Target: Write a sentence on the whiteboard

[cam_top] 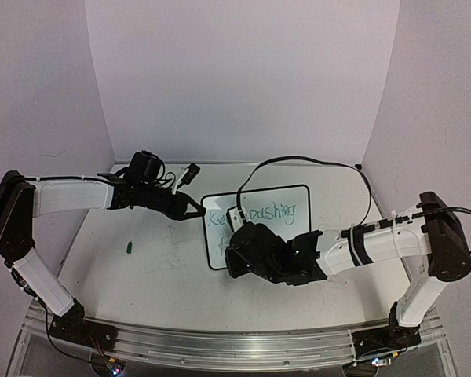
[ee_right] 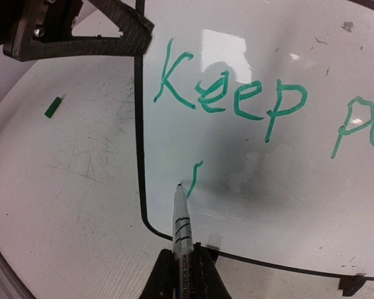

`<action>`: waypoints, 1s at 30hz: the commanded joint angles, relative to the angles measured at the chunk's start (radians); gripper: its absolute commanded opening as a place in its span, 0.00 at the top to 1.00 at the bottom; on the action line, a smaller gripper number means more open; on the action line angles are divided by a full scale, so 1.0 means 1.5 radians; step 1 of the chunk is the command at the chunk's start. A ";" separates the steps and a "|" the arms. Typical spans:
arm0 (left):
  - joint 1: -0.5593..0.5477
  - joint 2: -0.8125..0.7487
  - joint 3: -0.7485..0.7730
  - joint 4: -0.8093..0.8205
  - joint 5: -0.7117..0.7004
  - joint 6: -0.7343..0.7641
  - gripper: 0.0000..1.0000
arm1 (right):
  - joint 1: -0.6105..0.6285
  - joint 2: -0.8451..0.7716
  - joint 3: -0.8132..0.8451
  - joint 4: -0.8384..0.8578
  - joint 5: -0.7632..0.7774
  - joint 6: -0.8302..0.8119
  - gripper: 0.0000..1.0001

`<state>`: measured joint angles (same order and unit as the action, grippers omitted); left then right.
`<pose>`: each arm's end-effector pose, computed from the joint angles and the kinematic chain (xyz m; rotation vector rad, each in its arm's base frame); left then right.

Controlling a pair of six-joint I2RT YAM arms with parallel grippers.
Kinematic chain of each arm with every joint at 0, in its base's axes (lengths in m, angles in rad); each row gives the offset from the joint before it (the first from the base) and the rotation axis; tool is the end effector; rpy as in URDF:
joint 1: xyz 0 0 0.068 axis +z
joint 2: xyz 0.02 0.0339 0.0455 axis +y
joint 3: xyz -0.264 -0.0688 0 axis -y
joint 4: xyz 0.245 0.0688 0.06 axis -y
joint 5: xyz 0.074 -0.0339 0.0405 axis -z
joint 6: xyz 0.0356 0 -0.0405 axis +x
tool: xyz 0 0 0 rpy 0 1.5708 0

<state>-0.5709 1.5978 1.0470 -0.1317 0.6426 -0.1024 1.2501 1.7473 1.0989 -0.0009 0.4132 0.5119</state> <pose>0.2803 -0.2054 0.2357 0.8824 2.1386 -1.0770 0.1342 0.3588 0.2088 -0.5799 2.1332 0.5486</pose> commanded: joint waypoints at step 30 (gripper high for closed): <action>-0.001 -0.010 0.025 -0.004 -0.040 0.010 1.00 | -0.013 -0.079 -0.061 0.037 0.030 0.030 1.00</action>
<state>-0.5733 1.5978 1.0470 -0.1314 0.6346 -0.1030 1.2367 1.6957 1.0508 -0.0431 0.4612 0.5785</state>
